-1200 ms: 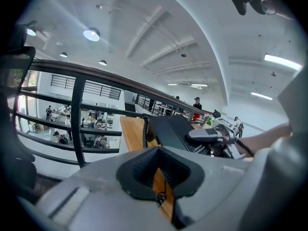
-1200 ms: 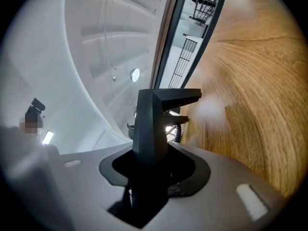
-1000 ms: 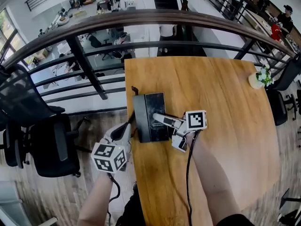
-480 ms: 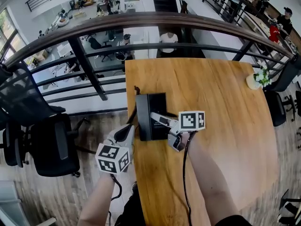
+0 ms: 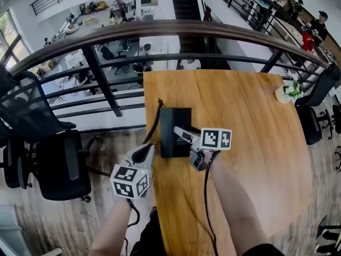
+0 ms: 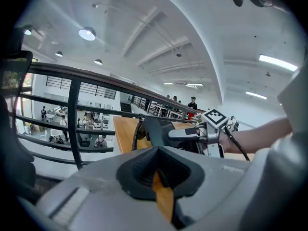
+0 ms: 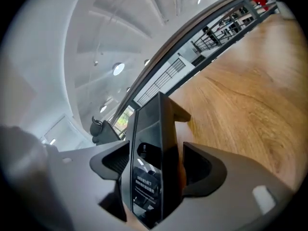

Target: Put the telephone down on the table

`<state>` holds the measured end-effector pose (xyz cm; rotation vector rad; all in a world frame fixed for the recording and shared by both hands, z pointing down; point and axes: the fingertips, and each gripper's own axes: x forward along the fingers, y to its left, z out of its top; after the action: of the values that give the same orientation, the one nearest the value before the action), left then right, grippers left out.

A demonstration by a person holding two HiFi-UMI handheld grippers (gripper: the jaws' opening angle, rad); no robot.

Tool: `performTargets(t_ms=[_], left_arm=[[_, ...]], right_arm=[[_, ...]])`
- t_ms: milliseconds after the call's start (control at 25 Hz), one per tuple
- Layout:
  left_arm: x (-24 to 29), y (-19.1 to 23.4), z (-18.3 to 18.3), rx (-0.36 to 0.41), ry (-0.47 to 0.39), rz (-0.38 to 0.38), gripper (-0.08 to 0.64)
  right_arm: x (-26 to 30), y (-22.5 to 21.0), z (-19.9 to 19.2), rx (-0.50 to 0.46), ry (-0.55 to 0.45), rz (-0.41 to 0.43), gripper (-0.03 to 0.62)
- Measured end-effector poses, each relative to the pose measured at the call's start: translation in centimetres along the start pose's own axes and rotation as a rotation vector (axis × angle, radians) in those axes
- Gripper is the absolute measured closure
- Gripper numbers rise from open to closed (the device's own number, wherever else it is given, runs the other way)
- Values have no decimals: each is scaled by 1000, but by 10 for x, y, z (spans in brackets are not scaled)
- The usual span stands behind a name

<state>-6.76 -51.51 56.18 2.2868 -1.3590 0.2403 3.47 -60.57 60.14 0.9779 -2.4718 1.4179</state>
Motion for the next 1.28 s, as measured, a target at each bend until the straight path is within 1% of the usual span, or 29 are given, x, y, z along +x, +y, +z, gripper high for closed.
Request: performTargets(t_ms=[80, 160, 320, 440, 520, 680, 800, 840, 880, 920, 960, 1120, 1280], left_arm=[[-7, -4, 1, -2, -5, -7, 558], [-15, -8, 1, -2, -7, -9, 558], [-35, -16, 0, -6, -11, -15, 558], [-52, -28, 1, 1, -16, -17, 558], [-64, -36, 3, 3, -20, -18, 558], [-93, -55, 5, 15, -35, -21, 558], [-116, -71, 4, 25, -43, -29, 558], [-124, -76, 4, 26, -46, -31, 558], [-133, -80, 4, 27, -49, -33, 558], [-143, -85, 3, 27, -53, -33, 558], [-153, -91, 1, 26, -55, -34, 558], [-184, -117, -9, 8, -65, -33, 558], [-213, -139, -27, 11, -71, -35, 558]], right_arm=[[-10, -3, 1, 10, -21, -24, 258], [-20, -1, -3, 2, -19, -35, 258], [-39, 13, -11, -50, -24, -66, 259], [-56, 30, -13, -135, -36, -107, 283], [-68, 46, -14, -202, -47, -130, 320], [-89, 85, -25, -316, -64, -137, 313], [-109, 114, -35, -379, -100, -147, 323], [-116, 125, -38, -397, -118, -148, 338], [-123, 137, -42, -413, -136, -148, 369], [-131, 148, -48, -427, -153, -147, 418], [-140, 158, -55, -437, -166, -144, 437], [-179, 188, -87, -452, -190, -120, 468], [-209, 205, -121, -467, -218, -112, 488]])
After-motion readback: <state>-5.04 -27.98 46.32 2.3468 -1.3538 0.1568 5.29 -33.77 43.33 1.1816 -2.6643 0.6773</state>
